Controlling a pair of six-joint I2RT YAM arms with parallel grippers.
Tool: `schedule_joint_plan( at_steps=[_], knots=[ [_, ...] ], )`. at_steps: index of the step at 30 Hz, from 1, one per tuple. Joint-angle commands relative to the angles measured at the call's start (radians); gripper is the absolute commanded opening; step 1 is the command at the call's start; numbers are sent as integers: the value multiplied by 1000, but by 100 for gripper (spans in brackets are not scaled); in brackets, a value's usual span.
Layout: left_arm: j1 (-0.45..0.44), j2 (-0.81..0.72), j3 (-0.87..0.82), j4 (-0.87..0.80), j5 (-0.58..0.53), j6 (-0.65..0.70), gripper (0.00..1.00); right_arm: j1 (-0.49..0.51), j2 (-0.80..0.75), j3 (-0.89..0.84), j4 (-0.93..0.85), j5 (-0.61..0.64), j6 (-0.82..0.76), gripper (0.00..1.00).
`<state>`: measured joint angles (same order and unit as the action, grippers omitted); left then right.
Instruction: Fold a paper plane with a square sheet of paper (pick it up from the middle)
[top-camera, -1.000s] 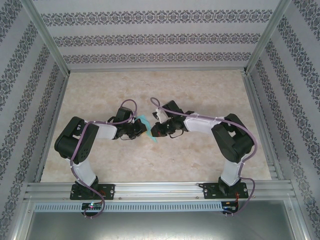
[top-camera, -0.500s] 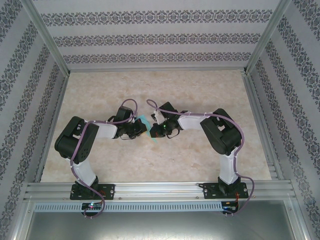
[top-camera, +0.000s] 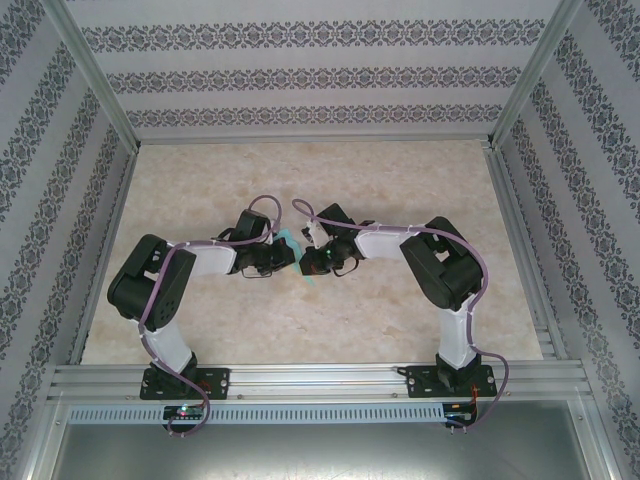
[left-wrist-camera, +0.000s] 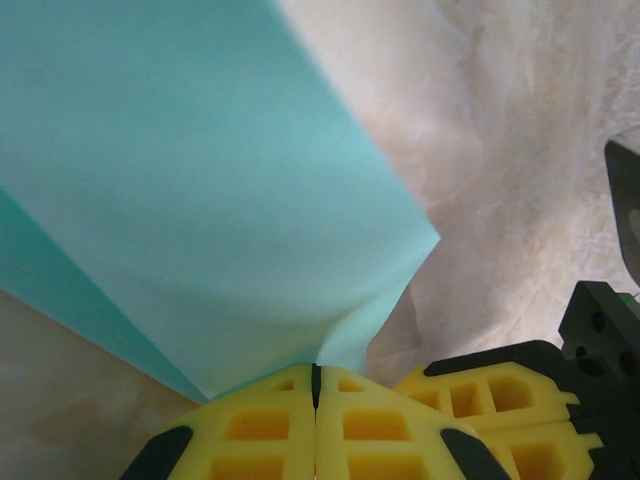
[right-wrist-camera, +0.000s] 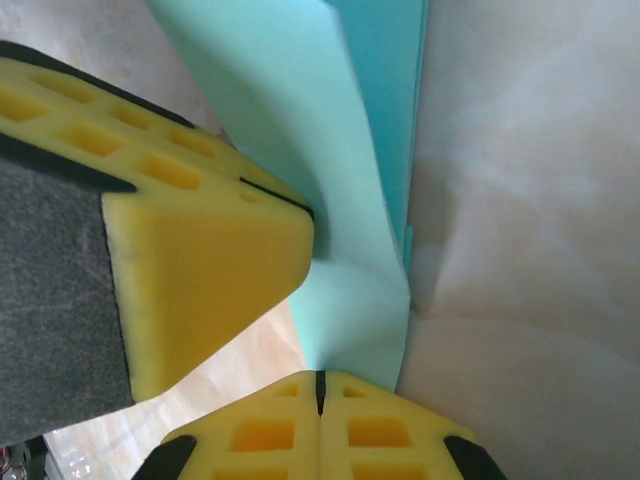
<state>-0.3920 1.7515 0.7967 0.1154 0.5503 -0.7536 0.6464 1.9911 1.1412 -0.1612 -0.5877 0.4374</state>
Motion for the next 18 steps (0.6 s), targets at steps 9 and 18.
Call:
schedule_joint_plan(
  at_steps=[9, 18],
  knots=[
    [-4, 9, 95, -120, -134, 109, 12, 11, 54, -8, -104, 90, -35, 0],
    [21, 35, 91, -115, -192, 109, 12, 15, 64, -6, -115, 97, -39, 0]
  ],
)
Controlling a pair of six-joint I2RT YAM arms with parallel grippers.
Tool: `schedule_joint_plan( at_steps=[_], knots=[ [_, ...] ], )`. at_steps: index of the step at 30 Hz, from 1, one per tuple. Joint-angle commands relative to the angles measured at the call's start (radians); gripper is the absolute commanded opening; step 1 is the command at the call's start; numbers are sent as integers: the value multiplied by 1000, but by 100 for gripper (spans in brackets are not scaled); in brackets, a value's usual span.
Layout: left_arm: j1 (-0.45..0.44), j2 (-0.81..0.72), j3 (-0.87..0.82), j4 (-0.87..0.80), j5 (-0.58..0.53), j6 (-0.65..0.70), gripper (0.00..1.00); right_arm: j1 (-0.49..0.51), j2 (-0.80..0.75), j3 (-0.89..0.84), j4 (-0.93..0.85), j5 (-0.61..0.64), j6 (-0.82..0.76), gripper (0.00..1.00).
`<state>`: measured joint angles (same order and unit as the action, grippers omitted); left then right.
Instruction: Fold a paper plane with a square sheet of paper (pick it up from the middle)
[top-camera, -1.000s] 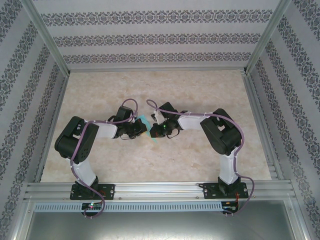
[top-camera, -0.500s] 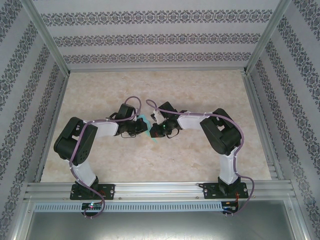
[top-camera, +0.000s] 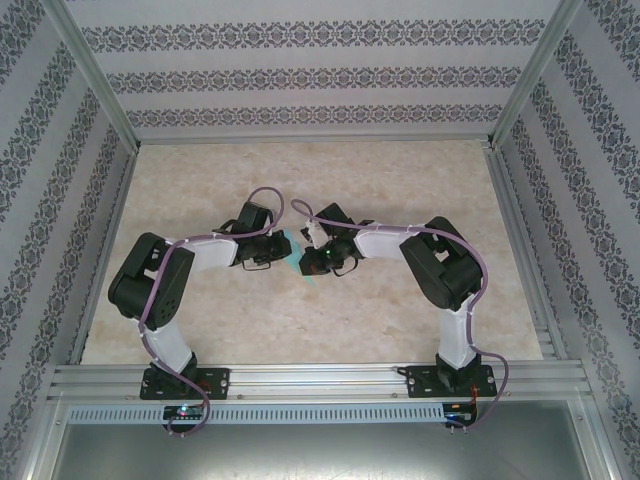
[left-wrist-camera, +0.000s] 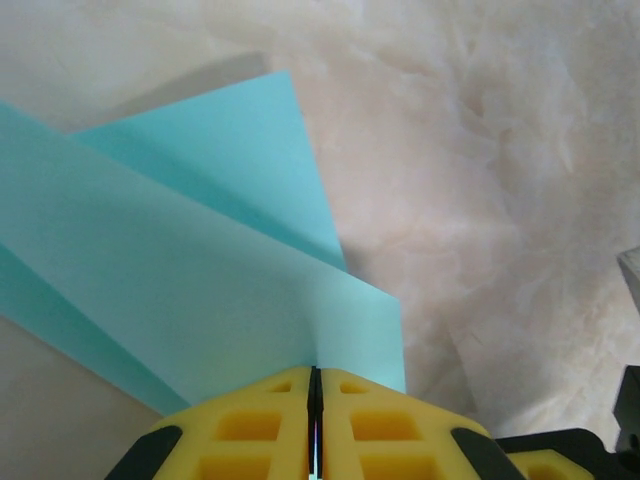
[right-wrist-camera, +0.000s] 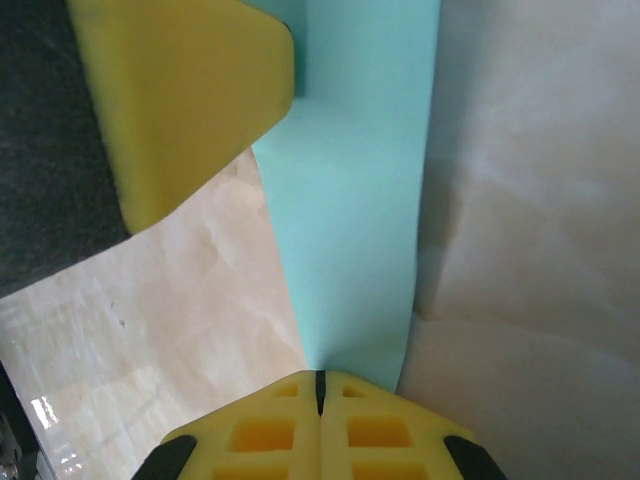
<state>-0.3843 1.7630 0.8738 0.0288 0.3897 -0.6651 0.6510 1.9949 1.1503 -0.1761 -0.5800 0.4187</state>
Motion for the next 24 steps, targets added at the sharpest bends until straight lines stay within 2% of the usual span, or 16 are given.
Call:
schedule_joint_plan(
  at_steps=[1, 12, 18, 24],
  knots=[
    [17, 29, 13, -29, -35, 18, 12, 10, 61, -15, -102, 89, -21, 0],
    [65, 55, 7, -61, -47, 32, 11, 4, 68, -24, -152, 116, -40, 0],
    [142, 69, 39, -131, -50, 59, 11, -2, 65, -54, -166, 116, -49, 0],
    [224, 102, 69, -113, -45, 52, 11, -3, 71, -65, -166, 114, -48, 0]
  ],
)
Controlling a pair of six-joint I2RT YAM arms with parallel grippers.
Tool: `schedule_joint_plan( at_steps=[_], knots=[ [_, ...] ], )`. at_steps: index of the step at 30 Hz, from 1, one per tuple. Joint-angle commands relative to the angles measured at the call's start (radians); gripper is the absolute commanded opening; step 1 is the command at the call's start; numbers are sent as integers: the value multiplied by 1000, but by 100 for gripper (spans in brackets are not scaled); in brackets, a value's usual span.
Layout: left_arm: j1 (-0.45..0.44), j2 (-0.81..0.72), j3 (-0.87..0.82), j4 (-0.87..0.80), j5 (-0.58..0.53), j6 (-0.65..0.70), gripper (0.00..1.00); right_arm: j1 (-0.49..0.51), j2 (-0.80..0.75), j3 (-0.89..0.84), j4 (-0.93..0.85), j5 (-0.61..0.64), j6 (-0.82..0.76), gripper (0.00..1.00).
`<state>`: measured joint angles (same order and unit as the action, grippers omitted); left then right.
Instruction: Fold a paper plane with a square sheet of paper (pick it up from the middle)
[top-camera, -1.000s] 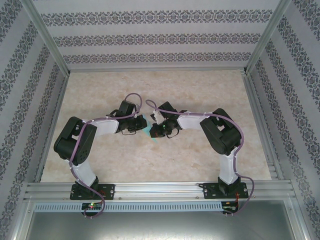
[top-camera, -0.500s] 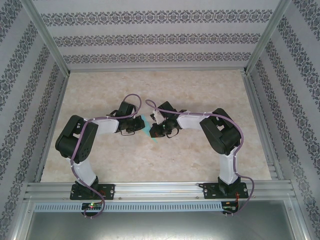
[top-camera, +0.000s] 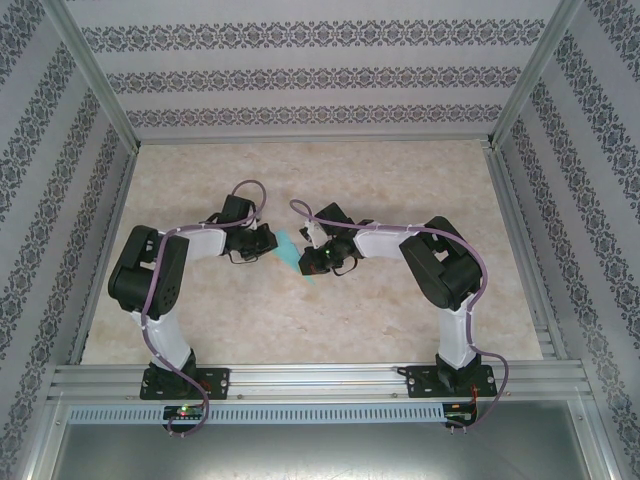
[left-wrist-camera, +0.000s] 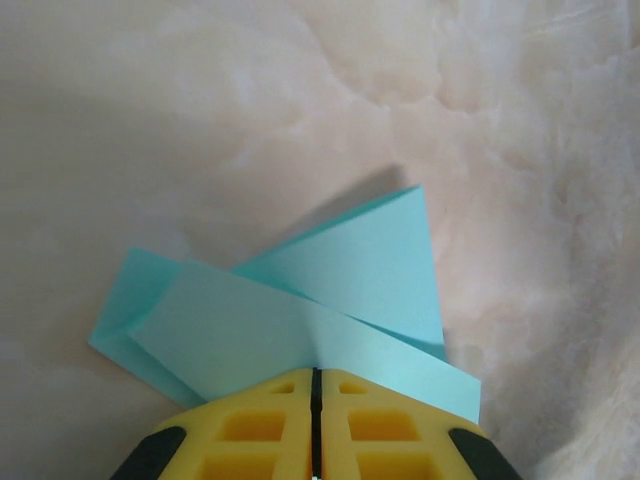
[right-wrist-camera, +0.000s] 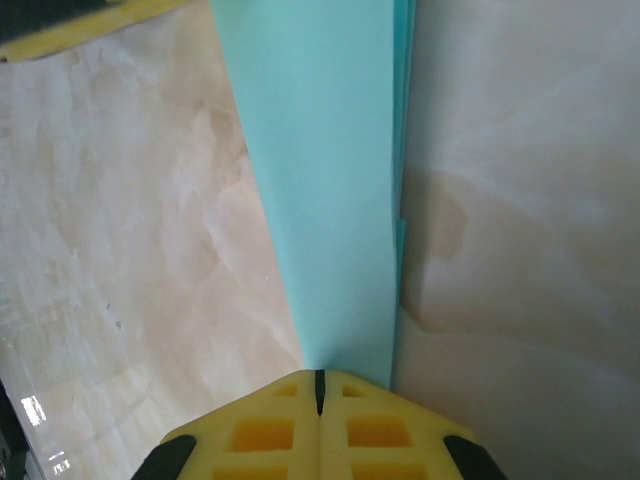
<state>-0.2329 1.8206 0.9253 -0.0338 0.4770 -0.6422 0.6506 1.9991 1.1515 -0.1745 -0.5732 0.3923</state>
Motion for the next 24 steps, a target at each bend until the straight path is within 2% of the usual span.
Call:
schedule_joint_plan(
  at_steps=[1, 13, 20, 24],
  knots=[
    [87, 49, 24, -52, -134, 29, 11, -2, 67, -67, -167, 109, -22, 0],
    [249, 47, 36, -45, -107, 34, 11, -1, 67, -70, -162, 99, -22, 0],
    [232, -98, 16, -48, -39, 52, 11, 1, 63, -70, -158, 92, -19, 0],
    [164, -189, -32, -9, 10, 22, 11, 1, 62, -65, -153, 86, -15, 0]
  ],
)
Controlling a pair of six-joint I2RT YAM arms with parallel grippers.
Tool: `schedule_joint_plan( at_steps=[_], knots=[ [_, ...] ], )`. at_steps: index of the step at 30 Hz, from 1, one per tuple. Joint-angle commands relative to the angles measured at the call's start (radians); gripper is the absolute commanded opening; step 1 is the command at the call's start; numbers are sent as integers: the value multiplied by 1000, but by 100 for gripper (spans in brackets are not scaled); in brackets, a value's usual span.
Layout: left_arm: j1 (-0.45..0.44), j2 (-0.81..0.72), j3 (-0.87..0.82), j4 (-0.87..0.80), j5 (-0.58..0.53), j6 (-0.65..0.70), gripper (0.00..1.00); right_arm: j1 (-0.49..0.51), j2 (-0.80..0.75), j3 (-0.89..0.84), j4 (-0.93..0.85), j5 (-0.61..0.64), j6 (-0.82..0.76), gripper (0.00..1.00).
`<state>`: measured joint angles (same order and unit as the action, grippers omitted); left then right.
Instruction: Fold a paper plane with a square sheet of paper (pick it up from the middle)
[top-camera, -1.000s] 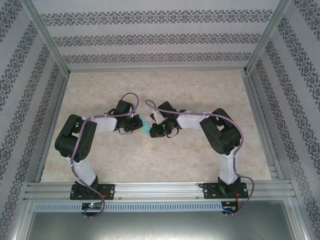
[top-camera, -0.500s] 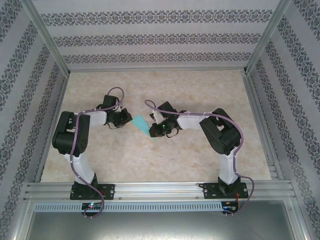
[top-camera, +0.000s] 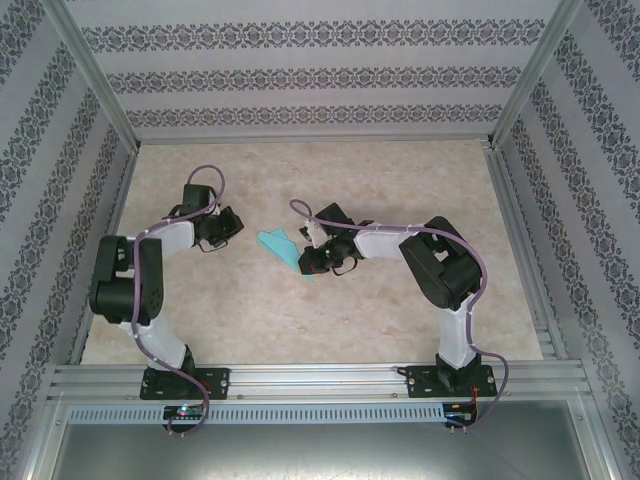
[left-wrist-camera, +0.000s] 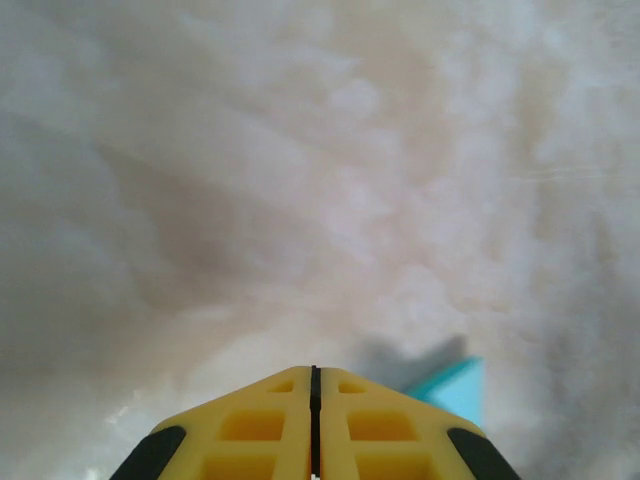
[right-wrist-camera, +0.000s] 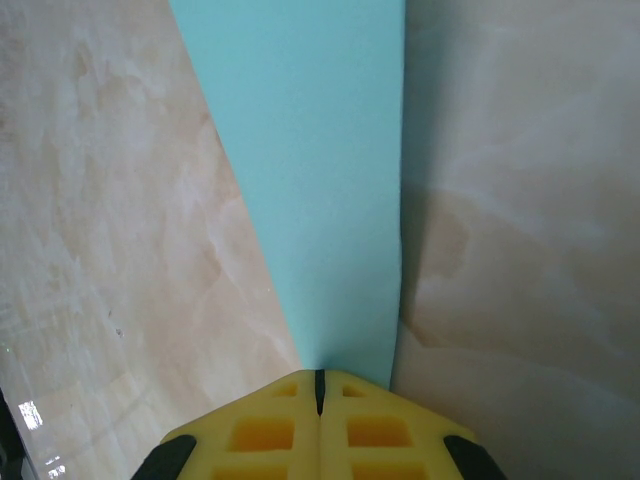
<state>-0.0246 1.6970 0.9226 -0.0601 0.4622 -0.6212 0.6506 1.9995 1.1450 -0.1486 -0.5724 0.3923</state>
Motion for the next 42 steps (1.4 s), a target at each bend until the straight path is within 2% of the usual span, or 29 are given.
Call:
schedule_joint_plan(
  at_steps=[1, 8, 12, 19, 29, 42],
  knots=[
    [-65, -79, -46, 34, 36, -7, 10, 1, 62, -59, -176, 85, -13, 0],
    [-210, -41, -81, 127, 68, -23, 7, 1, 67, -57, -168, 77, -9, 0],
    [-251, 32, -62, 148, 64, -34, 6, 0, 64, -61, -162, 71, -6, 0],
    [-252, 122, -58, 158, 9, -32, 4, -2, 28, -91, -102, 30, -2, 1],
    [-252, 119, -126, 168, -17, 4, 2, 2, -68, -39, 16, -73, 41, 2],
    [-252, 148, -144, 204, 12, 6, 0, 14, 71, 133, 17, -45, 43, 0]
  ],
)
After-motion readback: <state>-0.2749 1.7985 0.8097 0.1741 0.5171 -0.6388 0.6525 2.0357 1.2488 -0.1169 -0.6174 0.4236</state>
